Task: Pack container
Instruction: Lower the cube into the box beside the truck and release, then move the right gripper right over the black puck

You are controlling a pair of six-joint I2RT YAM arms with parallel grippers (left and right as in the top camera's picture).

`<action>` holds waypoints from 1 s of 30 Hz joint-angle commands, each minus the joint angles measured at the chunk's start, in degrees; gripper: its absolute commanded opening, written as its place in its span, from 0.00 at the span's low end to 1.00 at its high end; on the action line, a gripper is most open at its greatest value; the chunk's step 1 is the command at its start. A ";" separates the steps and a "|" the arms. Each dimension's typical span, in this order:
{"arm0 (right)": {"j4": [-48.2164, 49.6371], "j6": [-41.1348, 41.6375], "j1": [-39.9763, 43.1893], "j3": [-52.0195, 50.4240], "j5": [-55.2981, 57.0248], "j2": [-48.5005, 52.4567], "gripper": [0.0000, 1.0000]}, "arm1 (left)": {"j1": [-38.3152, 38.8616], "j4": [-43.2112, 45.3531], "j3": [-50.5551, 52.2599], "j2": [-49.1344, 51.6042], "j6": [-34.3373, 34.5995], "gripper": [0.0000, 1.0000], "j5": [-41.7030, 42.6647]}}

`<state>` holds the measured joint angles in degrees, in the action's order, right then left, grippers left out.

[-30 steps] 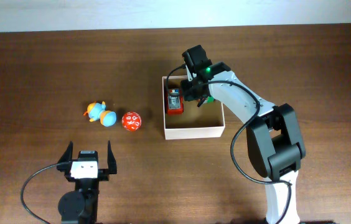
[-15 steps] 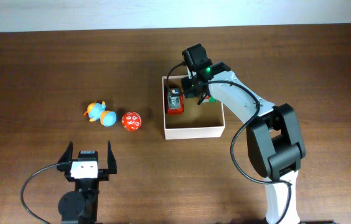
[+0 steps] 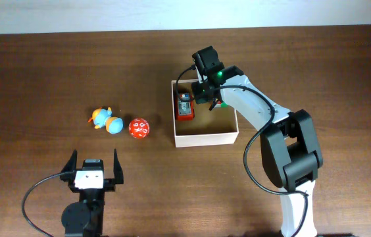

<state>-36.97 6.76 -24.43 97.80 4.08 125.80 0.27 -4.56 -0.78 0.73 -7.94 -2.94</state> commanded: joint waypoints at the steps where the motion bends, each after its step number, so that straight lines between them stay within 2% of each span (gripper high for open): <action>1: 0.35 -0.50 -0.11 -0.09 0.98 0.72 0.29 | 0.22 -0.04 0.26 -0.33 -0.74 0.99 0.63; 12: -2.84 0.52 0.02 2.03 -3.26 0.57 0.30 | 0.22 -0.04 0.26 -0.33 -0.74 0.99 0.63; 22: -12.13 0.98 0.02 6.32 -6.54 -2.01 0.32 | 0.22 -0.04 0.26 -0.33 -0.74 0.99 0.63; 30: -24.22 2.56 0.02 13.35 -7.39 -4.22 0.35 | 0.22 -0.04 0.26 -0.33 -0.74 0.99 0.63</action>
<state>-59.55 8.27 -24.43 107.37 -2.37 125.56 0.27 -4.56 -0.78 0.73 -7.94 -2.94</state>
